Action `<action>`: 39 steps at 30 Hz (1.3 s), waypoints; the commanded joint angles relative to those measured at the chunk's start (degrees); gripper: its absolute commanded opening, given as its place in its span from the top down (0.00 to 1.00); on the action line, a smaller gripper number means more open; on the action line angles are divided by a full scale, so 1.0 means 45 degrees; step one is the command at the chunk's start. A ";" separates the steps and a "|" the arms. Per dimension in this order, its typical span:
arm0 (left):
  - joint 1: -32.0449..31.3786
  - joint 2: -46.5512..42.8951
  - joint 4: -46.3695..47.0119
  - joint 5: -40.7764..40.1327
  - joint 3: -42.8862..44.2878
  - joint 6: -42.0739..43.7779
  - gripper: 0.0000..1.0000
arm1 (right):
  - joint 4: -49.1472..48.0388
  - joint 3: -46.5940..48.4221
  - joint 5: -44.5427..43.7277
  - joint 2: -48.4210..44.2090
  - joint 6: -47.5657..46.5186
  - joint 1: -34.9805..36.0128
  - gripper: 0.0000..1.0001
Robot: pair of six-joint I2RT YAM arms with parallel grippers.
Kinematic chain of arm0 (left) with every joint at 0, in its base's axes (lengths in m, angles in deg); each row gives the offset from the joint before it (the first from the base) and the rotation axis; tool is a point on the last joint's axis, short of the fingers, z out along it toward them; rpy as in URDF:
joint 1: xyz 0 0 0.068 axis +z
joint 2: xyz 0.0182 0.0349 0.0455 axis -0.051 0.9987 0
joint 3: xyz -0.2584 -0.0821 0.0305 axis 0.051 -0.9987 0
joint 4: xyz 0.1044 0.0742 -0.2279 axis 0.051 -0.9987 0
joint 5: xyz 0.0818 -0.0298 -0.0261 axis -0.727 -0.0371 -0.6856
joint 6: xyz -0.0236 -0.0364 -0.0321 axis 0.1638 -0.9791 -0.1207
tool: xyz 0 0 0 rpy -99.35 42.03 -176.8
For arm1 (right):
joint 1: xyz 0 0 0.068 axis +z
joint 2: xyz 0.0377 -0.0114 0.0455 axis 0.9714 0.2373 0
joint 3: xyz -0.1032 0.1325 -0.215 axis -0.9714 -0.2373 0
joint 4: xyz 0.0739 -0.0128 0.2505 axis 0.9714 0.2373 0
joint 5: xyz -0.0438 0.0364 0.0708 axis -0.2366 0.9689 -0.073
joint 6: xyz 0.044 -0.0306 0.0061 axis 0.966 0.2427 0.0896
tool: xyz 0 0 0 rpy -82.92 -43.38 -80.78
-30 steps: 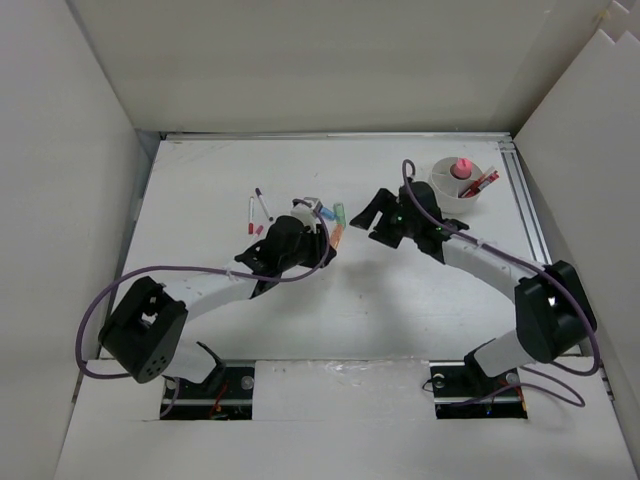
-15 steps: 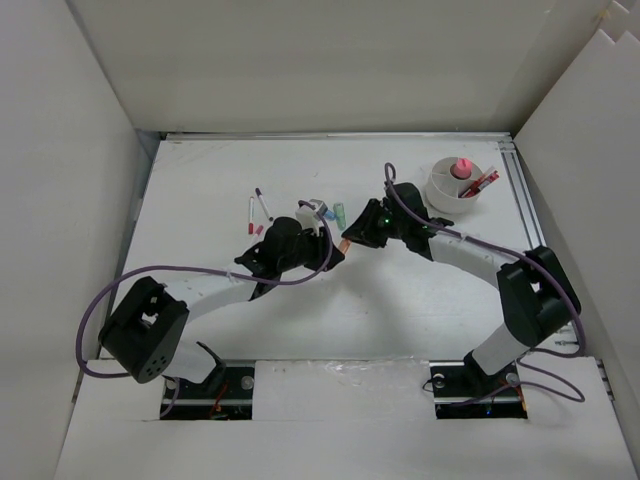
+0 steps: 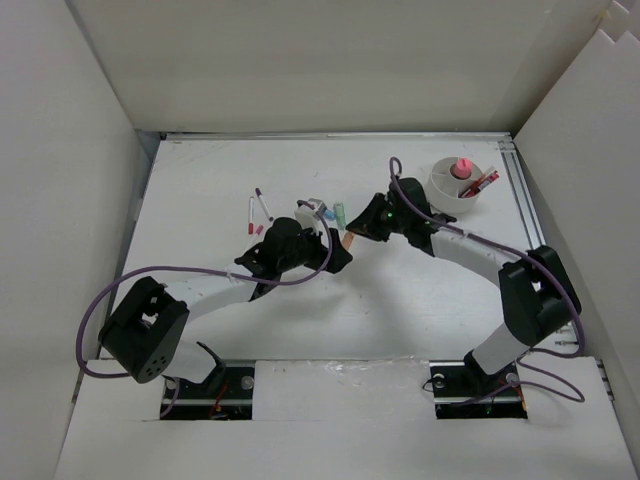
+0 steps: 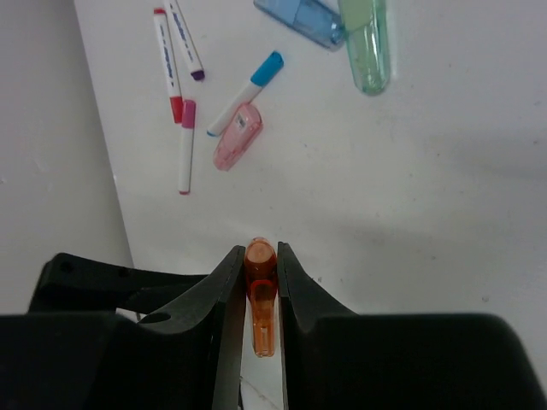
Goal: Sort the stationery into containers
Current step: Place the stationery in the storage box.
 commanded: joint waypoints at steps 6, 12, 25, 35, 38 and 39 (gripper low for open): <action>-0.0020 -0.0631 0.0482 -0.0626 0.0263 0.0278 0.21 | 0.1130 0.2786 -0.2585 -0.0774 -0.0197 -0.2607 0.99; -0.0020 -0.0748 0.0482 -0.0626 0.0008 0.0278 0.21 | 0.3233 0.6079 -0.6723 0.0549 -0.0569 -0.4386 0.99; -0.0020 -0.1120 0.0112 -0.0626 0.0008 0.0278 0.21 | 0.7282 1.2708 -1.3011 0.5259 -0.2501 -0.4545 0.99; -0.0020 -0.0983 -0.0007 -0.0743 0.0145 0.0278 0.19 | 0.7538 1.3960 -1.5614 0.7056 -0.3790 -0.4036 0.99; -0.0020 -0.0983 -0.0007 -0.0743 0.0145 0.0278 0.19 | 0.7538 1.3961 -1.6045 0.7254 -0.3928 -0.3919 0.99; -0.0020 -0.0983 -0.0007 -0.0743 0.0145 0.0278 0.19 | 0.7402 1.3961 -1.6045 0.7408 -0.3928 -0.3919 0.99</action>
